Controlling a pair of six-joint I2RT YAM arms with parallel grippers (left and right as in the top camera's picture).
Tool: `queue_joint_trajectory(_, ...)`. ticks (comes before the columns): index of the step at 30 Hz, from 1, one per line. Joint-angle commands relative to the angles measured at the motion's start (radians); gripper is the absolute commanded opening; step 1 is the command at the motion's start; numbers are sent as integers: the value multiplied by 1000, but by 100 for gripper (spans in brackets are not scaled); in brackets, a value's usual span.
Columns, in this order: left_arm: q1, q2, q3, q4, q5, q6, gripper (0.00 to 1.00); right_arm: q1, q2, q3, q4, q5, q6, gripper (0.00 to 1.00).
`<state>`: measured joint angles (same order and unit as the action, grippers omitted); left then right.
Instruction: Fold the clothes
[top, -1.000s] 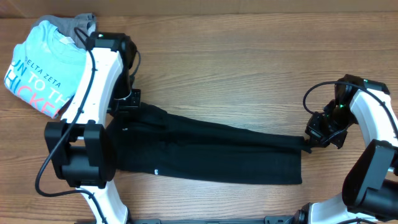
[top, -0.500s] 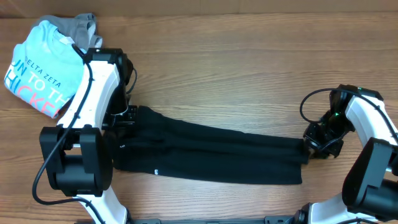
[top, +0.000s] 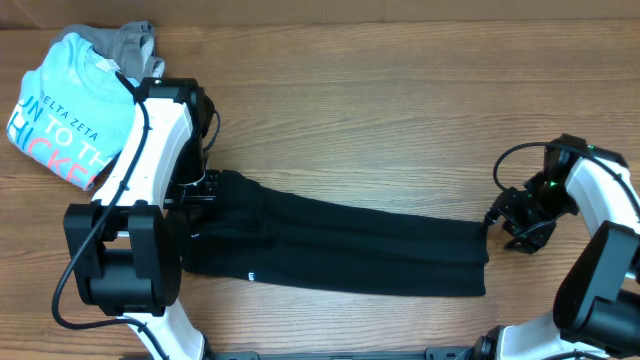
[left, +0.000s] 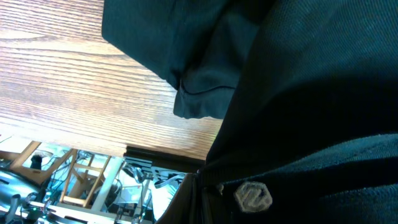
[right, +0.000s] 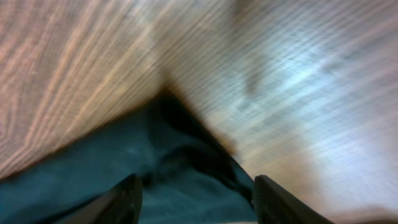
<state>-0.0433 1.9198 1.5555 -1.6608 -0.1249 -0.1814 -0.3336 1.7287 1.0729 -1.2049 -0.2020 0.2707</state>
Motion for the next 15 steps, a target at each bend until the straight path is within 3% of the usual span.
queue_joint_trajectory(1, 6, -17, -3, -3, -23, -14, 4, 35, -29, -64, 42, -58, -11, 59)
queue_joint_trajectory(2, 6, -17, -3, -3, -26, -14, 4, 40, -29, -74, 50, -59, -9, 55)
queue_joint_trajectory(5, 6, -17, -3, -3, -29, -14, 4, 44, -29, -85, 47, -58, -9, 20)
queue_joint_trajectory(7, 7, -17, -3, -3, -40, -19, 4, 37, -29, -76, 28, -57, -9, 5)
queue_joint_trajectory(15, 37, -17, -3, -11, -63, -37, 4, 3, -61, -32, -57, -54, -9, 4)
